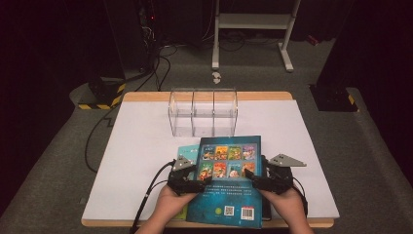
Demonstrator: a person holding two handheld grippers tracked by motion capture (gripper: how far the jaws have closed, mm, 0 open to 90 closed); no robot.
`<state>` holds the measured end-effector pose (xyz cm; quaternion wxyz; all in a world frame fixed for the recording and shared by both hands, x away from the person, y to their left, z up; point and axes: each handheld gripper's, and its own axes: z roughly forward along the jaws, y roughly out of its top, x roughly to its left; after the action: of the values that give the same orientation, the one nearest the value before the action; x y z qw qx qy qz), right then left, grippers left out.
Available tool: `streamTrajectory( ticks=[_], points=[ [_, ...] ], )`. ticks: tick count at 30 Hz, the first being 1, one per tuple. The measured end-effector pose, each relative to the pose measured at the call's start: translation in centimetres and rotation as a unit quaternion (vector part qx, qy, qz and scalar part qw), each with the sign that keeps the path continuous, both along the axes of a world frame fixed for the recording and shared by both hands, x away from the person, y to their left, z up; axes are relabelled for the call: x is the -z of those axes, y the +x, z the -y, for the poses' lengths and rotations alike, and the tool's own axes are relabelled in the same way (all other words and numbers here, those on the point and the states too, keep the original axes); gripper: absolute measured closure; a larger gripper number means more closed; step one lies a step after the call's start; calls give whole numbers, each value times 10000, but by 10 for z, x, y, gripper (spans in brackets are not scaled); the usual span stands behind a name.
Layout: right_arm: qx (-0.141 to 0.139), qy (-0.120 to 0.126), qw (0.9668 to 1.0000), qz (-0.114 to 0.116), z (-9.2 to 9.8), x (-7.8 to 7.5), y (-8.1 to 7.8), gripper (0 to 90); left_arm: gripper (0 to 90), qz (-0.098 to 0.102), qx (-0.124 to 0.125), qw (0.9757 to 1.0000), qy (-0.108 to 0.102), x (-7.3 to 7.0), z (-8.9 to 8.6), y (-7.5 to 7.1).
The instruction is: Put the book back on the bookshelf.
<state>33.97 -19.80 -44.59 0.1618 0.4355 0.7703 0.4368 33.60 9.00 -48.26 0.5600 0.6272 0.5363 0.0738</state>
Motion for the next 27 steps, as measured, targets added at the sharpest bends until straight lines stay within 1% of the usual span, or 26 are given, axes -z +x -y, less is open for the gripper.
streamTrajectory(
  ticks=[2,3,5,8,9,10,13,14,15,16,20,25,27],
  points=[
    [3,31,10000,-42,1,0,0,198,183,6,44,10000,-17,0,-1,0],
    [-5,41,10000,-46,0,0,0,197,187,49,59,10000,-5,1,-2,0],
    [-34,66,9999,-89,0,0,0,186,201,-32,94,9999,-75,2,-6,-1],
    [-81,76,9998,-158,0,1,-5,181,196,-147,50,9997,-202,3,-11,-5],
    [-81,132,9996,-214,0,1,-7,180,196,-190,88,9995,-232,4,-14,-7],
    [-95,148,9995,-246,-1,0,-10,178,195,-179,82,9995,-247,4,-14,-8],
    [-94,-68,9996,-247,-6,-1,-12,175,196,-156,87,9995,-273,4,-13,-9],
    [-85,-77,9996,-270,-7,0,-12,176,198,-114,121,9995,-279,5,-13,-9],
    [-89,-63,9995,-296,-8,0,-12,174,218,-68,109,9995,-303,5,-11,-9],
    [-78,-62,9995,-300,-10,1,-12,174,218,-58,101,9995,-305,5,-11,-9],
    [-44,-35,9993,-373,-14,1,-5,175,224,-46,89,9995,-307,6,-12,-5],
    [-50,-121,9989,-449,-19,0,12,175,226,-102,11,9996,-278,5,-13,7],
    [-58,-117,9985,-528,-19,0,15,174,224,-69,13,9996,-262,5,-14,6]
  ],
)
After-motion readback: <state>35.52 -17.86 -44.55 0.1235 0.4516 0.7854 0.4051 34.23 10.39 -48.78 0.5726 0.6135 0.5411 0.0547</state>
